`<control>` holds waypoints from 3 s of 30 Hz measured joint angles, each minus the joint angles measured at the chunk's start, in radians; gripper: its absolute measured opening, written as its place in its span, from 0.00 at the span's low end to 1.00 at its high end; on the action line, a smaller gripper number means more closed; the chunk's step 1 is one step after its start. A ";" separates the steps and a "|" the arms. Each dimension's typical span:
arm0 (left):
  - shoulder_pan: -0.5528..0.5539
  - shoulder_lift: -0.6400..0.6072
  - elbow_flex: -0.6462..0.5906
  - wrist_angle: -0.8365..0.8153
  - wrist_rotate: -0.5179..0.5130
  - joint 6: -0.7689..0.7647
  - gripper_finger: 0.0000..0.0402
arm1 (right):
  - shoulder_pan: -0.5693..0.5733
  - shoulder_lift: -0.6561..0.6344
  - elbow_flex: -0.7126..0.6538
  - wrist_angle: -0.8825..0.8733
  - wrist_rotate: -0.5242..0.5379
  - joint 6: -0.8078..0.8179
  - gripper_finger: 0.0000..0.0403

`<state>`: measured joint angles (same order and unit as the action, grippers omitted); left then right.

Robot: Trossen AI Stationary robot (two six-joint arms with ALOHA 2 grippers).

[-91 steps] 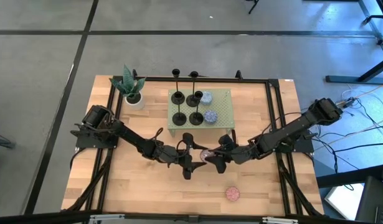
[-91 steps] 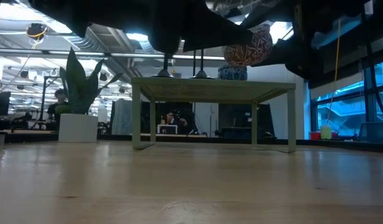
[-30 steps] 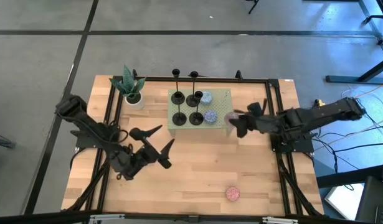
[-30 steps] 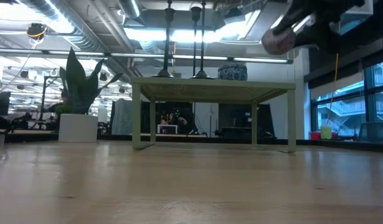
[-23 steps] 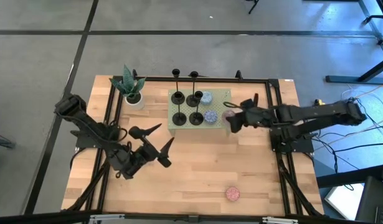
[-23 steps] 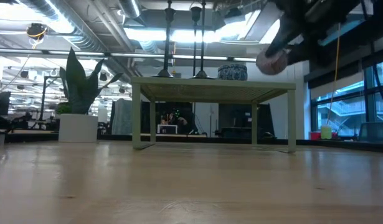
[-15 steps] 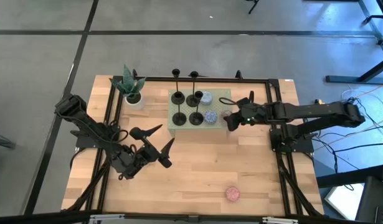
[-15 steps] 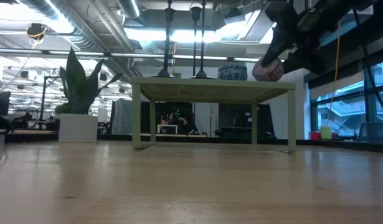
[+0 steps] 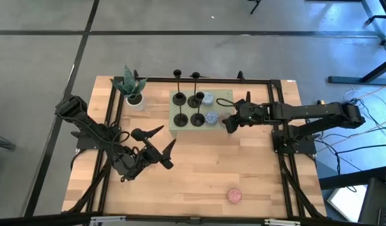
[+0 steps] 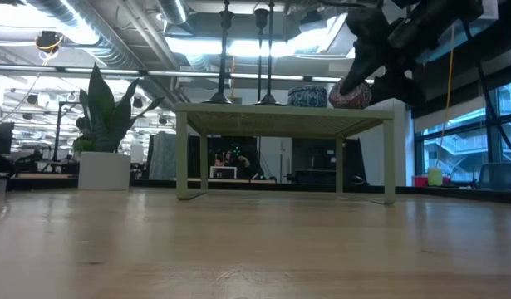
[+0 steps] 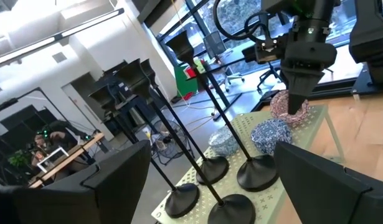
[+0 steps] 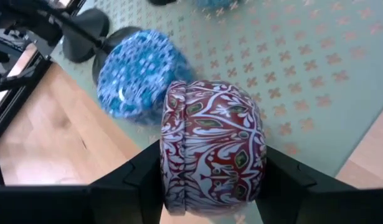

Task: Pick & Place candle stick holders
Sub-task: Put the red scented candle on the shelf

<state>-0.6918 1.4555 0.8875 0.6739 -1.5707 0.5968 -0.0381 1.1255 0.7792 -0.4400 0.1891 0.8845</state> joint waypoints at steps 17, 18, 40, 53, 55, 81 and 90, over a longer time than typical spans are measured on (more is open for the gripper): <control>0.000 0.000 0.000 0.000 0.000 0.000 0.84 | -0.017 -0.001 0.000 -0.013 -0.033 -0.091 0.49; 0.000 0.000 0.000 0.000 0.000 0.000 0.84 | -0.017 -0.001 0.000 -0.013 -0.027 -0.113 0.49; 0.000 0.000 0.000 0.000 0.000 0.000 0.84 | -0.036 0.000 -0.002 0.017 0.063 -0.394 0.49; 0.000 0.000 0.000 0.000 0.000 0.000 0.84 | -0.115 0.000 -0.002 0.019 -0.077 -0.369 0.57; 0.000 0.000 0.000 0.000 0.000 0.000 0.84 | -0.115 0.000 -0.002 0.019 -0.077 -0.372 0.60; 0.000 0.000 0.000 0.000 0.000 0.000 0.84 | -0.224 -0.003 -0.002 -0.012 -0.086 -0.426 0.67; 0.002 0.000 0.000 0.000 0.000 0.000 0.84 | -0.212 -0.011 -0.001 -0.054 -0.193 -0.421 0.67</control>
<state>-0.6903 1.4555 0.8875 0.6739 -1.5708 0.5968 -0.2497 1.1145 0.7780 -0.4943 -0.0040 0.4633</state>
